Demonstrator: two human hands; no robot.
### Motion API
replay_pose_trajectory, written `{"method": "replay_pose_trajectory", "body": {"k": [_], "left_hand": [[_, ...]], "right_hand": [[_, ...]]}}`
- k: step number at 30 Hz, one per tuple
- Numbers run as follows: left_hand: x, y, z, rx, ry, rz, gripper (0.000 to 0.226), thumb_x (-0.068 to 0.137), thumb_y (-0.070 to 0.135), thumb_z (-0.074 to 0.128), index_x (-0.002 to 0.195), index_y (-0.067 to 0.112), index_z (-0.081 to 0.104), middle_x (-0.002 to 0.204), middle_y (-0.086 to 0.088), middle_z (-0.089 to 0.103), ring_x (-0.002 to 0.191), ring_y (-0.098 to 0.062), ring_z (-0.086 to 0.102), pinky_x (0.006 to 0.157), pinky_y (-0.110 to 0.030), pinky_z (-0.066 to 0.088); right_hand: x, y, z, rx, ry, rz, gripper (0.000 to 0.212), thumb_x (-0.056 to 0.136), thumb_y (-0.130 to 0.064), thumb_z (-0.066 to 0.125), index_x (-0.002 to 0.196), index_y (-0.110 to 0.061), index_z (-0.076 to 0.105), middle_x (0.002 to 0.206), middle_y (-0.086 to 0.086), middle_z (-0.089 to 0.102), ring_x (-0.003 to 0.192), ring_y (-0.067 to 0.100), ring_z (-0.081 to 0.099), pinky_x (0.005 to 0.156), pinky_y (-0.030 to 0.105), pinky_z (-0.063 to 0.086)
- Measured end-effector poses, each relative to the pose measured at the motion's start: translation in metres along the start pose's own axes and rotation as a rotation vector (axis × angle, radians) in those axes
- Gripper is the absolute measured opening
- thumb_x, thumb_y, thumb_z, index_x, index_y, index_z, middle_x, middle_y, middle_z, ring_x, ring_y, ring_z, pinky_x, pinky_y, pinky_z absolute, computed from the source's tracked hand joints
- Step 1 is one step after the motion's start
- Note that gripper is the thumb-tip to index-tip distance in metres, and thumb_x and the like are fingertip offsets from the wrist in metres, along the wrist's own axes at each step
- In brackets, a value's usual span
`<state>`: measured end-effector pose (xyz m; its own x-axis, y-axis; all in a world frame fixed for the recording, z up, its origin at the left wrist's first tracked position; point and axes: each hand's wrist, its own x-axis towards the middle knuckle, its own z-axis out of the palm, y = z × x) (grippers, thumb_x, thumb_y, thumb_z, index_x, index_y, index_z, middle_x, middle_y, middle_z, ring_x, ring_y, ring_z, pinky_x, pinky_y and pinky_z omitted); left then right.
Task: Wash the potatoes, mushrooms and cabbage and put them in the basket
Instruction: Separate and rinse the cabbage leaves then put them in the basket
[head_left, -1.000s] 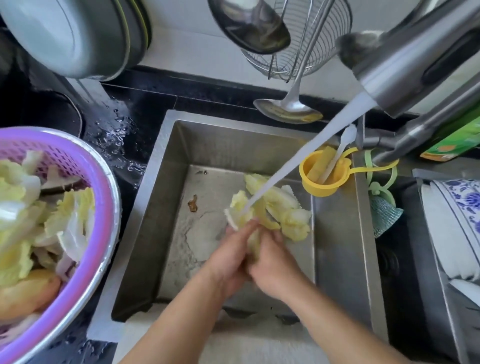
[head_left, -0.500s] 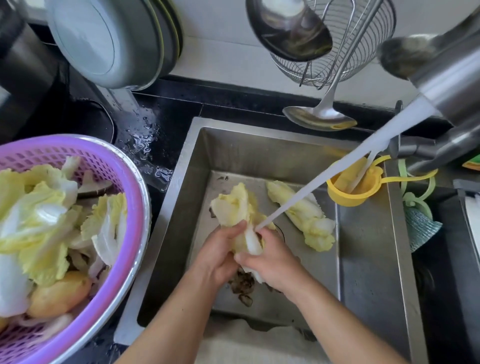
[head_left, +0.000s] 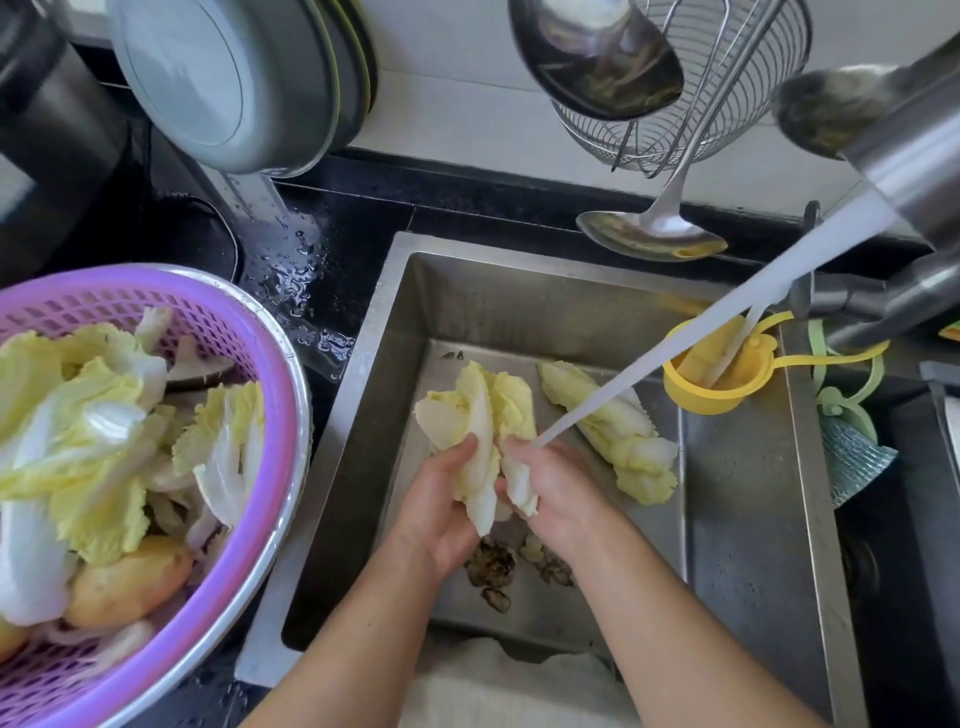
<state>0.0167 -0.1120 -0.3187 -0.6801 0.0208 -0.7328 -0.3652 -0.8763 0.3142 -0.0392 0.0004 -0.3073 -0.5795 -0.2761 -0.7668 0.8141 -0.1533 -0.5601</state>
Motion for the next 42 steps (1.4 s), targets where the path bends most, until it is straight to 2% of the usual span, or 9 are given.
{"method": "replay_pose_trajectory", "body": {"k": [3, 6, 10, 15, 22, 27, 32, 39, 42], "left_hand": [[0.004, 0.006, -0.005, -0.071, 0.045, 0.091, 0.035, 0.107, 0.020, 0.051, 0.137, 0.003, 0.060, 0.118, -0.021, 0.074, 0.095, -0.029, 0.077, 0.098, -0.050, 0.053], [0.013, 0.009, -0.013, -0.089, 0.066, 0.120, 0.040, 0.108, 0.022, 0.051, 0.144, 0.005, 0.056, 0.133, -0.024, 0.068, 0.126, -0.036, 0.066, 0.116, -0.056, 0.043], [0.017, 0.006, -0.019, 0.001, 0.065, 0.140, 0.037, 0.107, 0.016, 0.054, 0.143, 0.008, 0.057, 0.133, -0.021, 0.069, 0.126, -0.037, 0.066, 0.115, -0.056, 0.044], [0.016, 0.001, -0.021, 0.256, 0.028, 0.172, 0.043, 0.101, -0.008, 0.055, 0.140, 0.009, 0.059, 0.130, -0.022, 0.070, 0.122, -0.041, 0.067, 0.108, -0.063, 0.049], [-0.003, -0.023, 0.006, 0.581, -0.186, 0.130, 0.043, 0.096, -0.002, 0.056, 0.135, 0.015, 0.064, 0.128, -0.012, 0.074, 0.123, -0.030, 0.068, 0.110, -0.051, 0.049], [0.005, -0.015, -0.003, 0.315, -0.047, 0.023, 0.038, 0.108, 0.022, 0.049, 0.142, 0.010, 0.058, 0.132, -0.016, 0.071, 0.123, -0.033, 0.068, 0.105, -0.050, 0.052], [0.013, -0.014, -0.011, 0.347, 0.118, -0.007, 0.031, 0.105, 0.013, 0.059, 0.135, 0.007, 0.062, 0.120, -0.020, 0.075, 0.109, -0.042, 0.073, 0.076, -0.048, 0.061], [0.008, -0.020, -0.003, 0.740, 0.019, 0.167, 0.025, 0.095, 0.005, 0.072, 0.118, 0.014, 0.073, 0.102, -0.013, 0.080, 0.091, -0.035, 0.077, 0.068, -0.040, 0.060], [0.008, -0.018, -0.005, 0.669, -0.094, 0.117, 0.034, 0.095, -0.004, 0.064, 0.124, 0.013, 0.071, 0.113, -0.020, 0.076, 0.095, -0.038, 0.074, 0.077, -0.043, 0.057]], "right_hand": [[0.007, -0.002, 0.010, 0.133, -0.059, 0.034, 0.029, 0.097, 0.010, 0.051, 0.116, 0.000, 0.071, 0.119, 0.024, 0.072, 0.117, 0.040, 0.068, 0.100, 0.046, 0.055], [0.004, -0.007, 0.011, 0.319, -0.105, 0.078, 0.029, 0.108, -0.012, 0.046, 0.126, 0.002, 0.064, 0.121, 0.023, 0.072, 0.110, 0.033, 0.071, 0.093, 0.040, 0.058], [-0.008, -0.007, -0.001, 0.397, -0.140, 0.098, 0.035, 0.111, -0.018, 0.040, 0.134, 0.003, 0.057, 0.131, 0.026, 0.067, 0.124, 0.036, 0.063, 0.104, 0.044, 0.052], [-0.018, -0.001, -0.021, 0.031, 0.045, -0.058, 0.034, 0.101, 0.012, 0.040, 0.119, -0.001, 0.065, 0.117, 0.027, 0.072, 0.107, 0.035, 0.073, 0.090, 0.042, 0.061], [-0.020, 0.019, -0.016, -0.330, 0.301, -0.225, 0.037, 0.082, -0.042, 0.079, 0.114, -0.036, 0.063, 0.103, -0.011, 0.077, 0.098, 0.013, 0.073, 0.097, 0.046, 0.058], [-0.021, 0.002, -0.040, -0.134, 0.280, -0.124, 0.029, 0.091, 0.000, 0.065, 0.114, -0.016, 0.071, 0.104, 0.010, 0.078, 0.094, 0.031, 0.076, 0.078, 0.043, 0.063], [-0.026, -0.013, -0.065, -0.162, 0.141, -0.163, 0.028, 0.097, -0.003, 0.064, 0.120, -0.018, 0.069, 0.108, 0.004, 0.079, 0.102, 0.024, 0.075, 0.085, 0.039, 0.059], [-0.006, 0.005, -0.026, -0.777, 0.179, -0.367, 0.038, 0.093, -0.018, 0.071, 0.126, -0.027, 0.054, 0.118, -0.009, 0.064, 0.105, 0.011, 0.061, 0.082, 0.026, 0.050], [-0.004, 0.006, -0.025, -0.693, 0.214, -0.313, 0.042, 0.089, -0.020, 0.077, 0.124, -0.028, 0.054, 0.112, -0.012, 0.065, 0.098, 0.010, 0.064, 0.081, 0.032, 0.056]]}}
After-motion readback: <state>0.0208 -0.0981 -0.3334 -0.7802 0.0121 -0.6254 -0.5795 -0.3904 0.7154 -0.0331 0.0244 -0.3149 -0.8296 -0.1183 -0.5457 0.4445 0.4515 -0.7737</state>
